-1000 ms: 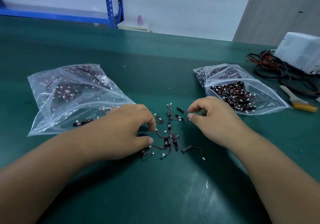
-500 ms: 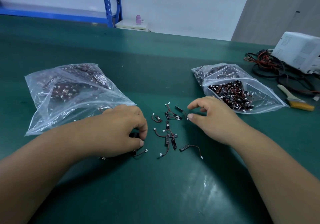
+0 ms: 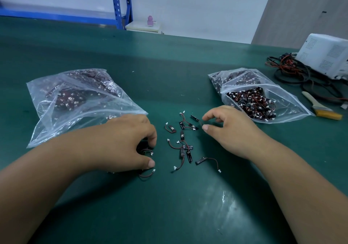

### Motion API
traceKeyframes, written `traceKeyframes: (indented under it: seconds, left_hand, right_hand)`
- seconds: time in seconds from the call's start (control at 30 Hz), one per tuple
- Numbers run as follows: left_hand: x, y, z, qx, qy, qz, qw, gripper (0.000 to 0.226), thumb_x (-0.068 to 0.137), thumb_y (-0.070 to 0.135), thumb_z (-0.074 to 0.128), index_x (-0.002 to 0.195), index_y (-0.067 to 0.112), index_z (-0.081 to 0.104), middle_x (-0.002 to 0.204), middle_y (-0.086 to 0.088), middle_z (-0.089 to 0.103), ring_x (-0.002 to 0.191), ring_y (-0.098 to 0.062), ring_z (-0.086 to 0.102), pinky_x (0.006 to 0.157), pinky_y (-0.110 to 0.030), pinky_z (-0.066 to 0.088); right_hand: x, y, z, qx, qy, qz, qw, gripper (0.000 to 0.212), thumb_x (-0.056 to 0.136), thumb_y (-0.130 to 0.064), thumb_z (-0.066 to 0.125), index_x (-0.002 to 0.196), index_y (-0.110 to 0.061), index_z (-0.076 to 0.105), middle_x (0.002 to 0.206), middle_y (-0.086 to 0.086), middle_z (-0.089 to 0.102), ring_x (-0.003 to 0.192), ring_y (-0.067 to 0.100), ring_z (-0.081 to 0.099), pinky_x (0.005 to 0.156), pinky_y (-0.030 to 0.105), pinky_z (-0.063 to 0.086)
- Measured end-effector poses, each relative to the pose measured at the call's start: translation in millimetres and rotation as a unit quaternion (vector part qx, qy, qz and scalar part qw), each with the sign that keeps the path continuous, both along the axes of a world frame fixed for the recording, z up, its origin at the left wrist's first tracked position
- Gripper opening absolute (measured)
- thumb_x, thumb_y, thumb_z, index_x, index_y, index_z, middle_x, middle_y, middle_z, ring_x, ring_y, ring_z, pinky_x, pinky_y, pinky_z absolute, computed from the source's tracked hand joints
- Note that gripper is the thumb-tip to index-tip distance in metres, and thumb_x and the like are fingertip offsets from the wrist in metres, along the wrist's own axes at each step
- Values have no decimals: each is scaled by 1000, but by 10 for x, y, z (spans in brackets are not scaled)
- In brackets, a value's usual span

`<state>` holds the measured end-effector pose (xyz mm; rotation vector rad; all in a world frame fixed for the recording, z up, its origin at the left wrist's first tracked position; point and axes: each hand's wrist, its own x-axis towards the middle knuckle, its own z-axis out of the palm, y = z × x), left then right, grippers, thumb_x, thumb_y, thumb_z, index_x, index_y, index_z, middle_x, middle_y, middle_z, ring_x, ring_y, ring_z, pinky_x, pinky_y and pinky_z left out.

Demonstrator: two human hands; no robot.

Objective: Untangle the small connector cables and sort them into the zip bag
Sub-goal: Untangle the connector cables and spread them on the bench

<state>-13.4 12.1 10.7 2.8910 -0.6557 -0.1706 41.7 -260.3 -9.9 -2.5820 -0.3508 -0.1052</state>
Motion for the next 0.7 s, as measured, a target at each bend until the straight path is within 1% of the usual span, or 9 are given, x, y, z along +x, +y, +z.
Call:
traceKeyframes:
  seconds: [0.1,0.17,0.23,0.33,0.4,0.47,0.53,0.6,0.7]
  left_hand:
    - [9,24,9,-9,26,0,1000,29,72,62,68,85,40,55,99,24,43,97,10,38,85,-23,40]
    - [11,23,4,-19,34,-2,999,24,75,58,69,82,38,57,99,24,45,94,11,39,80,-22,38]
    - [21,22,8,-29,32,-4,999,20,79,53,69,79,35,59,98,22,47,94,9,41,80,-23,40]
    - [40,8,41,-70,9,-17,997,19,81,47,70,75,32,61,92,17,53,92,4,47,80,-19,42]
    - [35,-18,64,-117,-15,-20,993,17,80,47,70,75,35,60,91,18,54,94,4,49,79,-13,38]
    - [21,-53,73,-167,-48,-20,985,16,79,47,69,77,35,59,92,21,55,95,2,51,78,-11,37]
    - [2,-100,76,-216,-83,-28,972,16,79,45,69,77,34,59,88,17,58,87,-7,55,74,-17,41]
    - [-18,-155,75,-261,-110,-42,958,16,83,38,73,76,32,59,83,12,59,79,-15,56,69,-25,44]
    - [-47,-233,34,-297,-126,-57,945,15,83,31,75,78,31,61,80,11,59,77,-15,57,68,-26,46]
  right_hand:
    - [6,-3,-9,0,0,1,1000,17,88,-38,70,105,-35,67,112,-12,58,105,11,56,97,38,47]
    - [9,-6,-14,1,-1,3,1000,16,88,-38,70,104,-34,67,110,-12,59,104,11,57,97,38,47]
    - [9,-7,-19,0,-2,4,1000,16,88,-38,70,103,-34,67,109,-13,59,103,10,56,97,38,47]
    - [14,-7,-17,5,-4,6,1000,16,88,-38,70,103,-34,68,109,-13,59,103,10,57,96,38,48]
    - [16,-5,-11,9,-4,6,1000,15,88,-37,70,102,-33,68,108,-12,59,102,10,58,95,38,49]
    - [17,-1,-8,11,-7,7,1000,15,88,-36,70,103,-32,68,108,-12,59,102,10,58,95,36,48]
    - [15,-1,-11,11,-12,9,1000,15,88,-35,70,103,-31,69,107,-11,60,102,10,58,94,34,47]
    - [15,-5,-12,12,-14,10,1000,15,88,-35,70,102,-31,69,107,-10,60,102,10,58,93,32,47]
    - [21,-3,-20,13,-14,11,1000,15,88,-36,70,103,-31,69,106,-10,60,101,10,57,92,32,47]
